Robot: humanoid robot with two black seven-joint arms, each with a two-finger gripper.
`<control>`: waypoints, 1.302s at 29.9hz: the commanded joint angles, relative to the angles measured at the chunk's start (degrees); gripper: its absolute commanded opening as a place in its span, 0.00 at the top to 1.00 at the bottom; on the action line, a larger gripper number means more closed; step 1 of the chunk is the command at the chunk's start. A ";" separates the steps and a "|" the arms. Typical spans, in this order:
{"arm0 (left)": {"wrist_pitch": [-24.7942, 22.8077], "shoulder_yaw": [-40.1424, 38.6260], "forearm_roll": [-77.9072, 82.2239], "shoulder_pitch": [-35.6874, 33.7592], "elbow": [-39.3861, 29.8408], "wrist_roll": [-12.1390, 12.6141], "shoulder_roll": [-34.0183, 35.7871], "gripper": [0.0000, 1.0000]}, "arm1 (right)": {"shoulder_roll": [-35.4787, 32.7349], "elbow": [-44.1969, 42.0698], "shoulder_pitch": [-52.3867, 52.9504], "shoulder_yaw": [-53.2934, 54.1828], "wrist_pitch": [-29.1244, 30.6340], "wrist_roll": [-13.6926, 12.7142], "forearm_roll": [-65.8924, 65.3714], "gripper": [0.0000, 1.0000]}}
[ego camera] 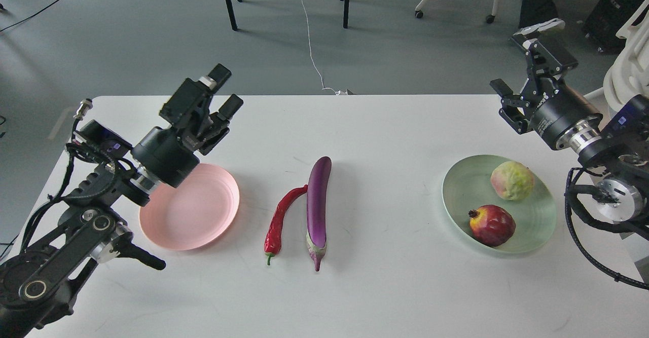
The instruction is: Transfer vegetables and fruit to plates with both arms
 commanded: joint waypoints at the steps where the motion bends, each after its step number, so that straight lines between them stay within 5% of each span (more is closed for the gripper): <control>1: -2.84 11.55 17.20 -11.12 0.89 0.65 2.24 0.02 | 0.68 0.46 -9.12 8.52 0.15 0.01 1.29 0.05; 7: -3.72 29.83 28.48 -27.21 10.28 7.68 -2.84 0.02 | 0.59 0.55 -17.74 17.23 0.24 0.01 1.38 0.05; 13: -3.72 42.24 30.42 -37.33 24.60 8.22 -12.51 0.02 | 0.59 0.38 -19.69 18.56 0.15 0.01 1.38 0.04; 20: -3.37 46.11 31.39 -39.27 38.67 8.04 -21.83 0.02 | 0.51 0.29 -20.13 18.74 0.15 0.01 1.38 0.04; 39: -4.25 46.38 29.81 -38.22 43.08 10.32 -22.28 0.02 | 0.59 0.20 -20.13 18.74 0.24 0.01 1.38 0.04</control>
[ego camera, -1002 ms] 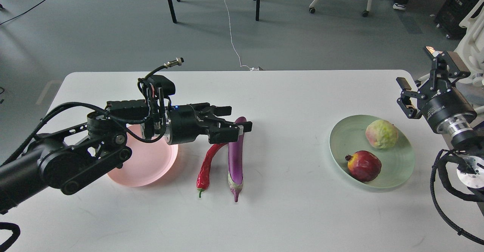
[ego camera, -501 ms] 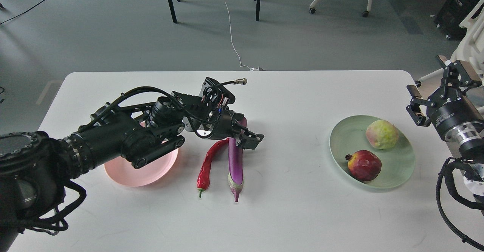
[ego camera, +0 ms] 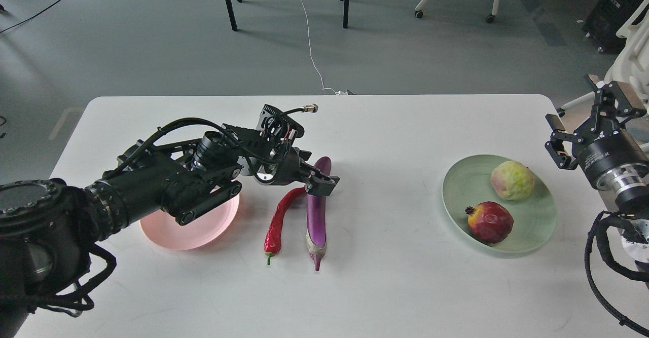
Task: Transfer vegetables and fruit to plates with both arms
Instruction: 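Grasp the purple eggplant with the left gripper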
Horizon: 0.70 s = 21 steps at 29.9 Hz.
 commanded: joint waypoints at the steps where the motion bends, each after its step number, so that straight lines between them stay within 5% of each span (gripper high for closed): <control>1: -0.66 -0.07 -1.10 0.17 -0.13 0.46 -0.06 0.02 | -0.02 0.00 0.00 0.00 -0.01 -0.01 0.01 0.04; 6: -1.54 -0.07 -5.93 0.26 -0.66 2.56 0.03 0.02 | -0.02 0.00 0.00 0.00 -0.09 -0.01 -0.08 0.04; 21: -3.04 -0.07 -7.25 1.67 -0.93 2.92 -0.06 0.09 | -0.02 0.00 0.00 0.00 -0.09 -0.01 0.01 0.04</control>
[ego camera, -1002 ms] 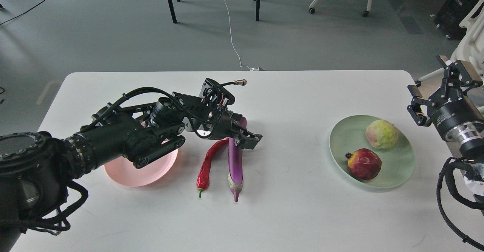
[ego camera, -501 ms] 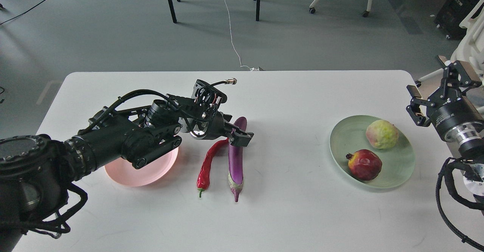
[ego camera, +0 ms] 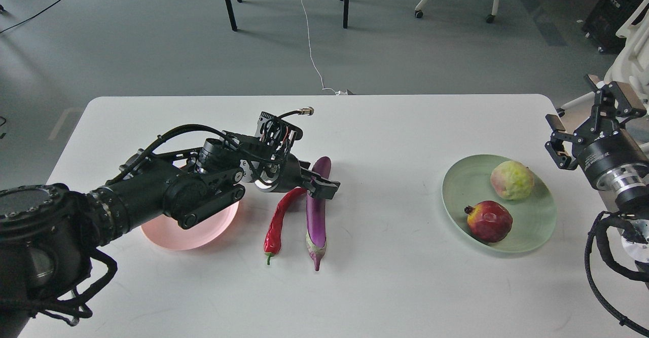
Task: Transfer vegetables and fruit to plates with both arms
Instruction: 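Grasp the purple eggplant with the left gripper, then lift the eggplant and lay it on the pink plate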
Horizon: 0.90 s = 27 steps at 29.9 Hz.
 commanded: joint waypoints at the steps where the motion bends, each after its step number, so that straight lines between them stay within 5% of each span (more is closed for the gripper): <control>1: -0.09 -0.07 -0.15 0.33 -0.17 -0.09 0.00 0.11 | -0.01 -0.08 0.02 0.00 0.00 0.00 0.02 0.04; 7: -0.88 -0.16 -5.42 0.50 -0.44 0.00 -0.09 0.62 | -0.01 -0.08 -0.07 0.00 0.09 0.00 0.02 0.04; 10: -0.88 -0.77 -10.94 0.51 -2.01 0.52 -0.18 0.79 | 0.08 -0.08 -0.07 0.00 0.00 0.00 -0.07 0.04; 12: -0.80 -0.86 -16.91 0.42 -2.37 4.19 -0.09 0.89 | 0.08 -0.08 -0.07 -0.08 0.00 0.00 -0.07 0.04; 16: -0.53 -0.86 -27.47 0.07 -4.82 10.01 0.08 0.91 | 0.08 -0.08 -0.33 -0.17 0.00 0.00 -0.07 0.04; 27: -1.76 -4.46 -32.85 -3.18 -9.84 10.72 2.97 0.90 | 0.08 -0.08 -0.33 -0.17 0.00 0.00 -0.07 0.04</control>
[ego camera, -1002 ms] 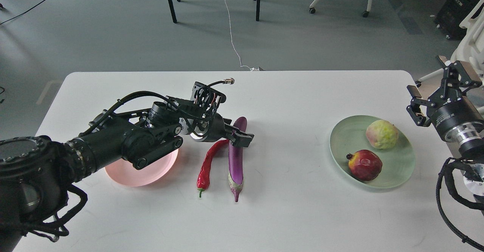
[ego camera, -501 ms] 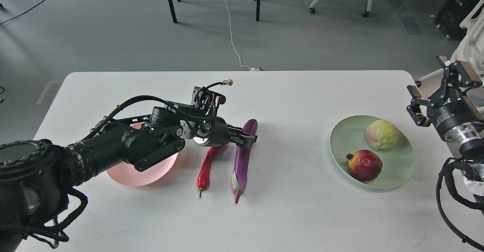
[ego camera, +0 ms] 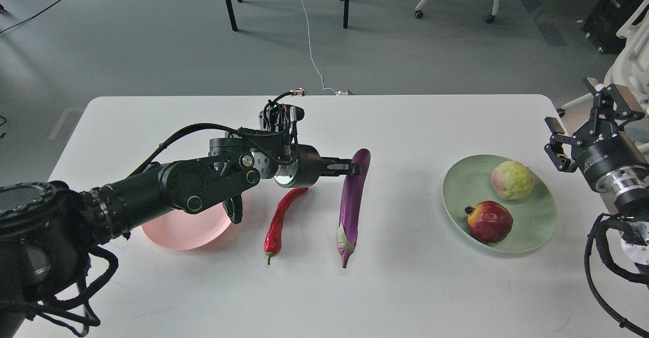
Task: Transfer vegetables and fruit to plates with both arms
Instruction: 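Lift the eggplant and lay it on the pink plate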
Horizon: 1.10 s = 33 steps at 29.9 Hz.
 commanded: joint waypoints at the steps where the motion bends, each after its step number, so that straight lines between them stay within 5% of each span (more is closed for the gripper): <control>1: -1.47 -0.75 -1.78 -2.36 -1.92 0.03 3.05 0.90 | 0.00 0.00 0.00 0.00 0.00 0.00 0.00 0.04; 6: -5.22 -0.58 -1.34 -5.17 -6.57 -1.72 11.65 0.89 | 0.08 0.00 0.00 -0.17 0.00 0.00 0.00 0.04; 11: -5.22 0.04 1.63 -5.00 -12.55 -6.99 22.82 0.88 | 0.17 0.00 0.00 -0.35 0.00 0.00 0.00 0.04; 20: -5.22 2.41 20.53 0.35 -14.59 -20.44 37.86 0.87 | 0.52 0.00 0.00 -0.26 0.09 0.00 0.00 0.04; 28: -5.22 2.41 21.33 3.61 -12.83 -23.00 40.33 0.80 | 0.70 0.00 0.00 -0.44 0.09 0.00 -0.09 0.04; 31: -5.22 2.41 21.33 3.61 -9.50 -24.40 39.63 0.63 | 0.70 0.09 0.00 -0.44 0.09 0.00 -0.09 0.04; 33: -5.22 2.41 21.33 3.61 -8.17 -25.25 39.45 0.29 | 0.70 0.09 0.00 -0.52 0.09 0.00 -0.09 0.04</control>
